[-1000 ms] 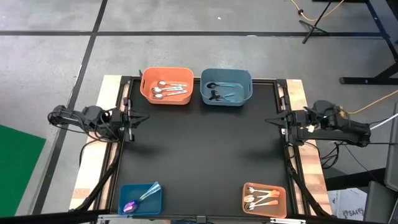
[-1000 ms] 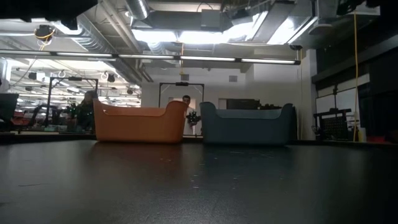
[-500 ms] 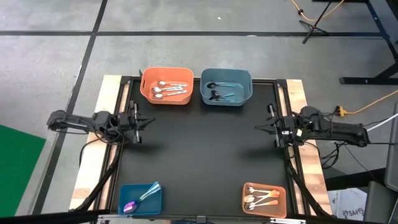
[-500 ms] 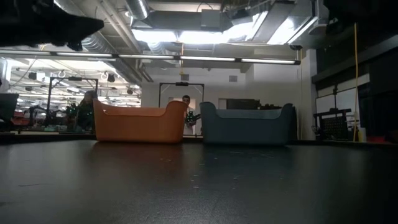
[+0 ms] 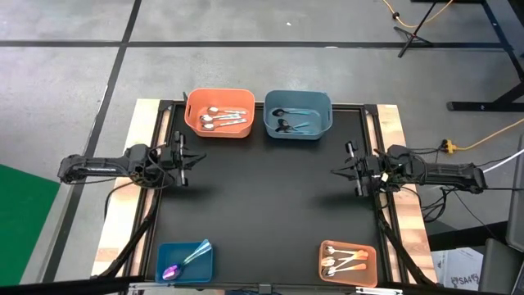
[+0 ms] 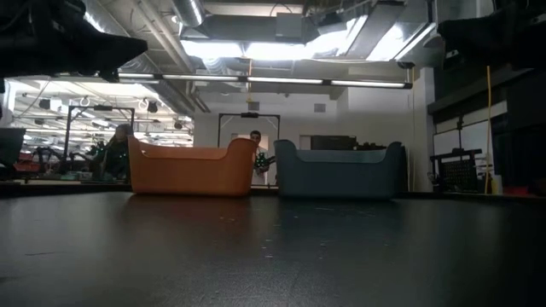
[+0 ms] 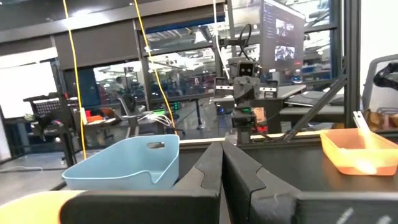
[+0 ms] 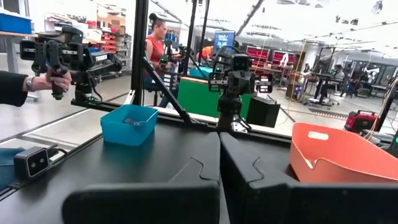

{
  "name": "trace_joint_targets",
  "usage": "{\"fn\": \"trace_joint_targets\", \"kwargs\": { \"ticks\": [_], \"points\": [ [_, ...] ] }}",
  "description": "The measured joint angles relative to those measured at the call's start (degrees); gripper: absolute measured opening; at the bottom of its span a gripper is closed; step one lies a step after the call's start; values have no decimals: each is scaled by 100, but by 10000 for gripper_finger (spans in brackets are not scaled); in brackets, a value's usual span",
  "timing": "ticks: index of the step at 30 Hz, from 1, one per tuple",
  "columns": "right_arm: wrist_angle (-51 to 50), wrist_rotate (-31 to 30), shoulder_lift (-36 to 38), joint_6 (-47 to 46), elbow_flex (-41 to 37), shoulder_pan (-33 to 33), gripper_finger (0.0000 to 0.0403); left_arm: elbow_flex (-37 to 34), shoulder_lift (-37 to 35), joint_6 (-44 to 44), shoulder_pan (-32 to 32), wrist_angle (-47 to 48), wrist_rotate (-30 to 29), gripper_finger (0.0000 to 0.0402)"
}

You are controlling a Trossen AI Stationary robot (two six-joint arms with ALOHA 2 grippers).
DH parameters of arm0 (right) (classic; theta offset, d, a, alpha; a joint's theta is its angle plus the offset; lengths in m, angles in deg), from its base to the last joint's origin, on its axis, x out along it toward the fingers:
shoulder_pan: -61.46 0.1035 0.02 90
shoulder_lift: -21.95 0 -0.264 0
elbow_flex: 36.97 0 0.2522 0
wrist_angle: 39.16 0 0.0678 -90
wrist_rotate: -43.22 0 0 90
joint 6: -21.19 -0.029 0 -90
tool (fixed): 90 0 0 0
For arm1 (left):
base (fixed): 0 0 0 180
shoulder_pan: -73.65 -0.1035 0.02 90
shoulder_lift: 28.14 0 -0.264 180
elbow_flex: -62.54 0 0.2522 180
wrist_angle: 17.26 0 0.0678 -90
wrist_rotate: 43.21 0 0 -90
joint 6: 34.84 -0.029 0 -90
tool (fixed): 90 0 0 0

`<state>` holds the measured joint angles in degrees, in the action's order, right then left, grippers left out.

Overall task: Sort silverware by color (type)
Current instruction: Return to Home Position

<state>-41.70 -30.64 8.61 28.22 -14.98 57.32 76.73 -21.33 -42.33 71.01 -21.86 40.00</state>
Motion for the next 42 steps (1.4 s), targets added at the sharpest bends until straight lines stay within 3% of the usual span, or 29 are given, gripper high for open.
{"fn": "trace_joint_targets", "kwargs": {
  "ticks": [23,29,36,42],
  "points": [
    [790,0,24,-426,-781,0,0,0,2,290,-180,468,57,0],
    [692,-2,368,-378,-781,0,0,0,2,299,-180,645,56,0],
    [62,-36,1260,-358,-781,0,1,0,2,294,-180,641,56,0],
    [-196,-310,1314,-273,-776,-2,1,0,2,291,-180,639,54,0]
  ]
}}
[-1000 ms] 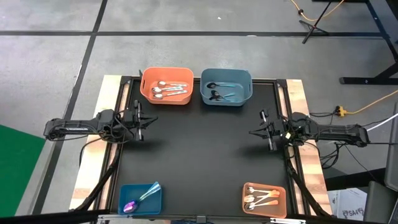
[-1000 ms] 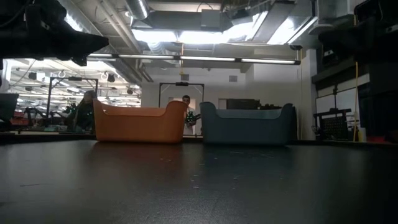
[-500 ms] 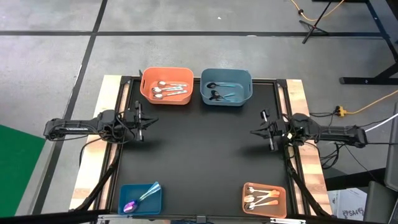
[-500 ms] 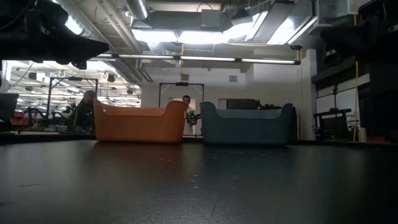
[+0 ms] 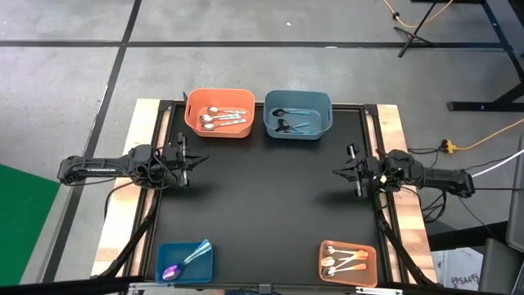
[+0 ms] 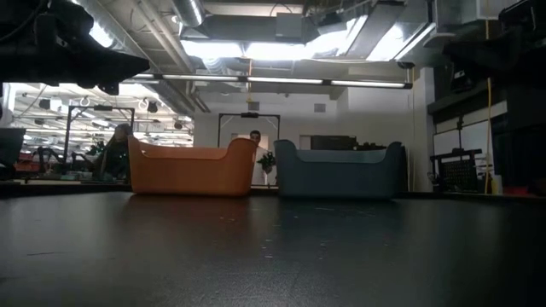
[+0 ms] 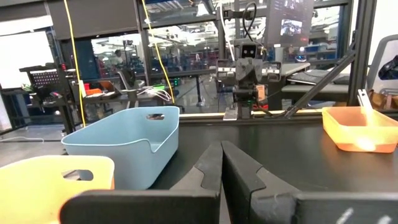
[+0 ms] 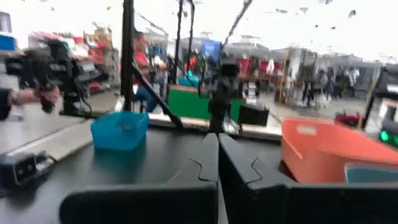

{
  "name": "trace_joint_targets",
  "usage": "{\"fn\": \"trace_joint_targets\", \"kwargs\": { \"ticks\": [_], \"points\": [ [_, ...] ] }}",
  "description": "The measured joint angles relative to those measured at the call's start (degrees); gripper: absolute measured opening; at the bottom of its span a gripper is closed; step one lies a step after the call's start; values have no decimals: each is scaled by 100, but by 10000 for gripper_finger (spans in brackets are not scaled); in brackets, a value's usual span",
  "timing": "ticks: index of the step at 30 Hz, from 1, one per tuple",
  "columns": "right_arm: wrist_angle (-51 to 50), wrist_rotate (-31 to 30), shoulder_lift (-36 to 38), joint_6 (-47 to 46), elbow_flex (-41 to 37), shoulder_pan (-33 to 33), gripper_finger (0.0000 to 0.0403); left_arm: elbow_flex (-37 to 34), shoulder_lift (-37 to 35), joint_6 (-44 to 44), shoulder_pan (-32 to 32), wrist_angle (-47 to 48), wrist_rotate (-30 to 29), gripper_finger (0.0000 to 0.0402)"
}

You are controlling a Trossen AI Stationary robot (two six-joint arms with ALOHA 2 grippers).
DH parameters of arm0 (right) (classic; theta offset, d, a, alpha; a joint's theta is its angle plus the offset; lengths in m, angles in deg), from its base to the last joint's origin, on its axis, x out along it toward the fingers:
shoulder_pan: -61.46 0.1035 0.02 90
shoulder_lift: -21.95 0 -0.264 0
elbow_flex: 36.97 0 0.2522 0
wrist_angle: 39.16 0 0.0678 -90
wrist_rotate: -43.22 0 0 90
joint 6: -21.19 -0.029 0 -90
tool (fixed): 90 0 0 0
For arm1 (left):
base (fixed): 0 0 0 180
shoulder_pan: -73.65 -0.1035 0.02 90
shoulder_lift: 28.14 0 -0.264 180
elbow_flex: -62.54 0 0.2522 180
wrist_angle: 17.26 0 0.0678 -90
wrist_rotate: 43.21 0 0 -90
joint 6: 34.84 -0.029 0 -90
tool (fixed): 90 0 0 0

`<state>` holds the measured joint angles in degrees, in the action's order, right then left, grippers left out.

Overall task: Sort silverware by color (type)
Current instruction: Return to Home Position

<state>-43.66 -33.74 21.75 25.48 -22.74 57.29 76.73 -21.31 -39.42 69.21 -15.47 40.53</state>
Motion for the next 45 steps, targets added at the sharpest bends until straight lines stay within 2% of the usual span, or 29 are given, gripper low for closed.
{"fn": "trace_joint_targets", "kwargs": {
  "ticks": [12,27,45],
  "points": [
    [-638,-51,0,-95,0,0,1,0,0,0,-4,139,-2,0],
    [-634,-72,-15,-98,0,0,1,2,8,2,-4,1035,-39,0],
    [-636,-57,-15,-98,0,0,1,2,7,-3,-4,1029,-66,0]
  ]
}}
